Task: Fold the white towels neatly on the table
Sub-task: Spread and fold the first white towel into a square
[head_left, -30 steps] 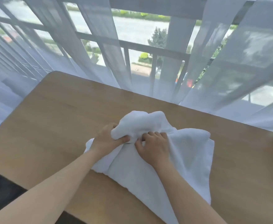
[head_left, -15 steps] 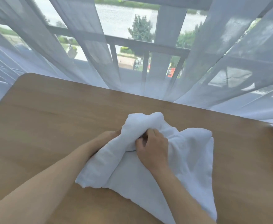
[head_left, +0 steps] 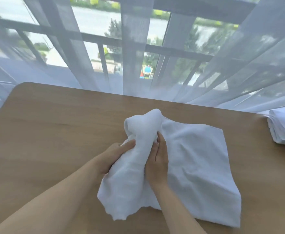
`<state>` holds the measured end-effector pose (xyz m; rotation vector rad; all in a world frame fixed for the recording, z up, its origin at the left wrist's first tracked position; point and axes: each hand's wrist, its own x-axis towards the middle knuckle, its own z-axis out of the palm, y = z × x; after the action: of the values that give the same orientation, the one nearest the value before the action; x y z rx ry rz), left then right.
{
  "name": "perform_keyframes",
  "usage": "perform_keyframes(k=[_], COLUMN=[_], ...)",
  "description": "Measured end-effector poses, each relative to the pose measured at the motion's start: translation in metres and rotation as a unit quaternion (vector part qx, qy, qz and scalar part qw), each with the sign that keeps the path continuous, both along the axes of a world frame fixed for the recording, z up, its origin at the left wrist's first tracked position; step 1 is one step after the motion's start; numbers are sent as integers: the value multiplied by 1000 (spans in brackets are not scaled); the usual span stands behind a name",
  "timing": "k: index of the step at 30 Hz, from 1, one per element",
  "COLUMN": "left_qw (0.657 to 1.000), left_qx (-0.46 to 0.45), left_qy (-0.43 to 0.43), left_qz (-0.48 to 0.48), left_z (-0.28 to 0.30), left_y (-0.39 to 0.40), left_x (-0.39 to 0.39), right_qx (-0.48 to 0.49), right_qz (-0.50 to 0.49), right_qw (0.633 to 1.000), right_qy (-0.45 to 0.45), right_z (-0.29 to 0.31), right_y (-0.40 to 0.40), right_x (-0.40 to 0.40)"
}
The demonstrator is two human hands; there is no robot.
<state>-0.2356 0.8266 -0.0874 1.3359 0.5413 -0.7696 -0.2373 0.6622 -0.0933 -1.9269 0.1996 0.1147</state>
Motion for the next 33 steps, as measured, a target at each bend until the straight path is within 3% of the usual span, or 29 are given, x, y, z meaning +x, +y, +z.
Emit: perform_keyframes(k=[2,5,8,11,14,16,18,23,27,30,33], left_qw=[999,989,974,983,989,991,990,975,986,993,976], left_qx=[34,123,191,138,45,-18,-73,-173,-145,-78,62], left_qy=[-24,-80,-118,-98,46,111,117,133,81,-64,-171], left_qz=[1,17,30,68,136,70,-13,-40,-25,55,119], left_z=[1,0,2,-2,-10,-16,-18,-27,-22,-17,-18], left_y=[27,69,98,110,118,121,115,94,106,139,174], left_x=[-7,-19,-28,-29,-14,-1,8,15,12,11,9], right_qx=[-94,-337,-418,-375,-294,-225,-180,-100,-152,-290,-370], right_qz=[45,169,173,109,136,144,122,91,138,188,175], right_qw=[995,924,885,915,946,964,976,989,977,937,910], right_qy=[6,70,109,99,8,11,31,64,59,52,59], right_z=[-24,-53,-64,-54,-43,-39,-40,-45,-53,-63,-66], right_y=[4,11,21,44,70,86,95,86,78,83,98], right_x=[-8,-20,-19,-12,-10,-11,-14,-18,-19,-19,-19])
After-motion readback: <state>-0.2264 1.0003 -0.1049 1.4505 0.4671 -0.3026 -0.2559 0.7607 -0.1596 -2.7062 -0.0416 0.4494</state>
